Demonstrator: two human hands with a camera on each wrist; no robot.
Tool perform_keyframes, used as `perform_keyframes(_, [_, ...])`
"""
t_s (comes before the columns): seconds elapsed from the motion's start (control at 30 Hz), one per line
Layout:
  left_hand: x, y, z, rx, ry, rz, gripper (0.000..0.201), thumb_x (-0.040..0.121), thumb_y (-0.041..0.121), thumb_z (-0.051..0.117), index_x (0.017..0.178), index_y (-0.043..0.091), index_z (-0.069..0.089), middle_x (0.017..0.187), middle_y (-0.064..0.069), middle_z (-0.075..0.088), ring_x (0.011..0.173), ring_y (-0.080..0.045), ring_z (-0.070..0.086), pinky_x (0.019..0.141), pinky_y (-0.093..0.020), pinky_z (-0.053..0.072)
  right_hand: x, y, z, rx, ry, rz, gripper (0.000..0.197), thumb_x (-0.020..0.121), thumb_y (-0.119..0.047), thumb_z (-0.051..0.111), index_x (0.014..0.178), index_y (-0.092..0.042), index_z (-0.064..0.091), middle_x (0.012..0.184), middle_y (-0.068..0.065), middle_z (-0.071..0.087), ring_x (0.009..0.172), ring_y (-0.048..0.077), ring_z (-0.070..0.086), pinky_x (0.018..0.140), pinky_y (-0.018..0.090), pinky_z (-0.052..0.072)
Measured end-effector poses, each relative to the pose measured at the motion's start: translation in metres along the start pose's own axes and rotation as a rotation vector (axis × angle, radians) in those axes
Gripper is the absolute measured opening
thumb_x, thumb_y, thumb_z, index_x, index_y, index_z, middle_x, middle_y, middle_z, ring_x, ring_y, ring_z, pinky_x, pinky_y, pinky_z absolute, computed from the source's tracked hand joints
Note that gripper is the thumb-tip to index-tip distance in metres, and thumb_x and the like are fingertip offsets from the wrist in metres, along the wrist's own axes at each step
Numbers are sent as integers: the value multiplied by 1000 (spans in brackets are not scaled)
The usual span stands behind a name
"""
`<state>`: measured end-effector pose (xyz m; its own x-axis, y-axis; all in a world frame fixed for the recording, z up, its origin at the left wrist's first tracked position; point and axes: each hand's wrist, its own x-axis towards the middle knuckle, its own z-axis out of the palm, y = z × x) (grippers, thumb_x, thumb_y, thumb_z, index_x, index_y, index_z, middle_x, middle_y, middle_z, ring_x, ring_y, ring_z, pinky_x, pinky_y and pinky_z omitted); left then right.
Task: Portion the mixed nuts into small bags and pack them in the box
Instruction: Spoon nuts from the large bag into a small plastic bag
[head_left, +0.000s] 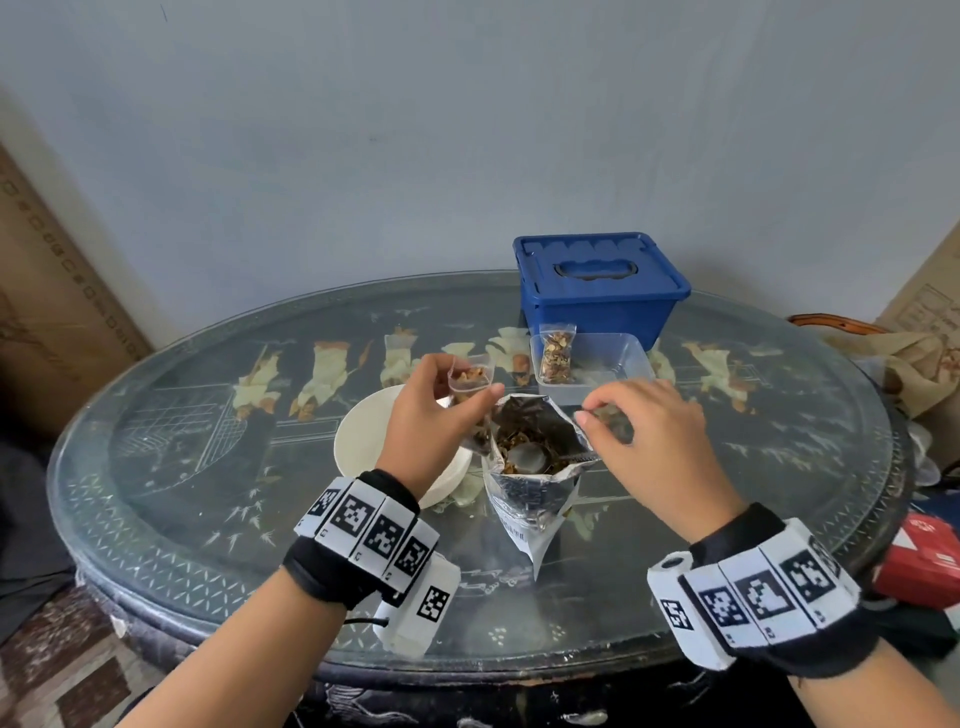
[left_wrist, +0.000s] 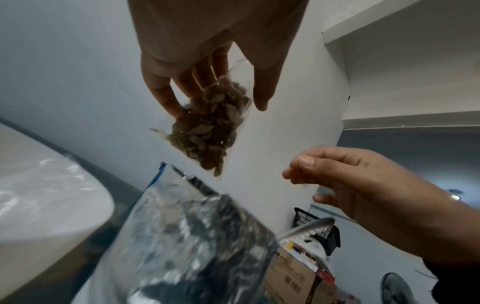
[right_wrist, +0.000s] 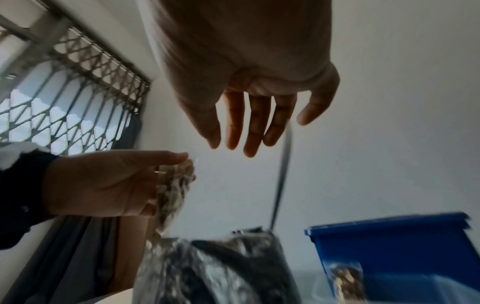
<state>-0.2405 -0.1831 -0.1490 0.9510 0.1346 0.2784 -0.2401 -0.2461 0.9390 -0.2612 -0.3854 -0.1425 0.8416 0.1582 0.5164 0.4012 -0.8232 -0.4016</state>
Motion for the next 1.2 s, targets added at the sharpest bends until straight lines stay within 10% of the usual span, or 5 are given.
perform_keyframes(0.2, [7, 32, 6, -235, -5, -12, 36, 72, 27, 74, 98, 14, 53, 88, -3, 64, 77, -14, 61, 71, -27, 53, 25, -40, 6, -121, -223, -38, 52, 79, -63, 51, 117, -28, 55, 112, -13, 63, 110, 13, 53, 82, 32, 26])
perform_keyframes(0.4, [9, 45, 0, -306, -104, 2, 32, 79, 30, 68, 105, 15, 58, 95, -1, 67, 85, -10, 64, 73, -24, 51, 41, -49, 16, 276, -207, 100, 32, 90, -28, 58, 121, -18, 55, 106, 2, 69, 99, 20, 63, 90, 37, 47])
perform_keyframes(0.77, [21, 56, -9, -290, -54, 40, 15, 93, 20, 53, 81, 20, 62, 68, 9, 67, 69, -7, 62, 61, -24, 51, 57, -59, -26, 560, -183, 100, 31, 94, -26, 50, 124, -26, 55, 104, -22, 59, 79, -21, 54, 73, 2, 43])
perform_keyframes(0.97, [35, 80, -4, -251, -153, 85, 13, 92, 20, 54, 83, 20, 64, 75, 6, 69, 75, -9, 67, 64, -27, 56, 82, -52, -56, 490, -138, 131, 24, 93, -24, 53, 113, -22, 66, 96, -4, 71, 69, 14, 67, 68, 27, 56])
perform_keyframes(1.2, [101, 108, 15, 44, -316, 134, 12, 88, 15, 62, 78, 20, 63, 74, 3, 66, 65, -3, 60, 60, -17, 48, 144, -11, -82, 494, -181, 172, 14, 90, -13, 59, 100, -16, 68, 74, -3, 65, 53, -3, 58, 48, 10, 46])
